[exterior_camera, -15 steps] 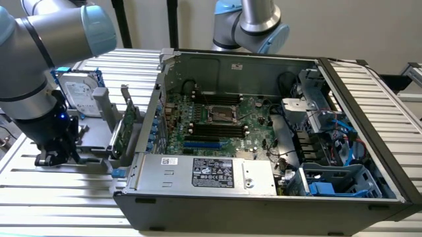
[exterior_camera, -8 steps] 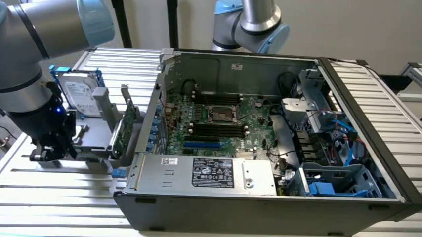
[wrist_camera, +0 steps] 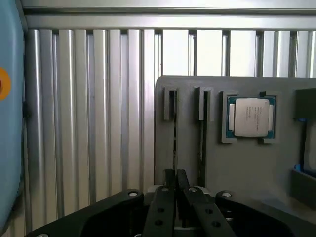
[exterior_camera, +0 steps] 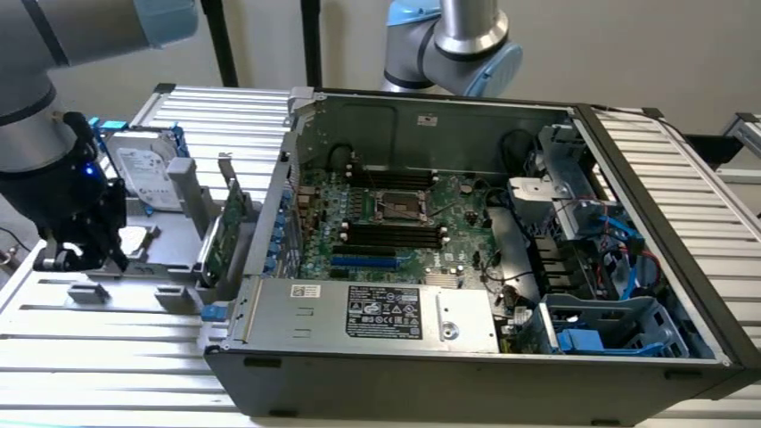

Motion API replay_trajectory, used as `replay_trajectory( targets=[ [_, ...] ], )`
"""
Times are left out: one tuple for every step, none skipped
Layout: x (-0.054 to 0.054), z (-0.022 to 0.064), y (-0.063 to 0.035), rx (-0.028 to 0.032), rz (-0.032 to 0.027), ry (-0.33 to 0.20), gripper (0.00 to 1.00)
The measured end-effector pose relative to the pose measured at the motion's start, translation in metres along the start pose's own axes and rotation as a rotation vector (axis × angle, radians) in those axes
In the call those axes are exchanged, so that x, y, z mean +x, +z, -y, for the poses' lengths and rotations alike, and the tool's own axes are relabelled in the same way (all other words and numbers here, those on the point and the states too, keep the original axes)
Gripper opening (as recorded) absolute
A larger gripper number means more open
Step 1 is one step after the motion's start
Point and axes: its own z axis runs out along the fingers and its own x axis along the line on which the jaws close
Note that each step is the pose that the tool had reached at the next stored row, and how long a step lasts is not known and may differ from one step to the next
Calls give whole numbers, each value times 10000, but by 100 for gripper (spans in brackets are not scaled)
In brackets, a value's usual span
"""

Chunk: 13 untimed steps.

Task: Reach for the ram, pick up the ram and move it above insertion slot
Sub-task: 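Pick up the ram and move it above insertion slot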

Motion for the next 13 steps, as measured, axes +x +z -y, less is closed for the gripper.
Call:
replay_trajectory(
  targets=[
    [-1,8,-49,1,0,-6,13],
    [-2,18,-94,2,1,-13,13],
    [-2,29,-140,0,0,-21,13],
    [-3,43,-185,1,0,-29,13],
    [-3,58,-233,1,1,-38,13],
    [-4,76,-278,1,1,-47,13],
    [-4,95,-323,0,3,-56,13],
    [-5,116,-368,0,8,-65,13],
    [-5,138,-414,-1,11,-73,13],
    [-6,163,-463,-1,16,-82,13],
    [-7,185,-506,0,22,-89,13],
    [-8,208,-552,0,26,-96,13],
    [-8,233,-598,-1,31,-104,13]
  ],
)
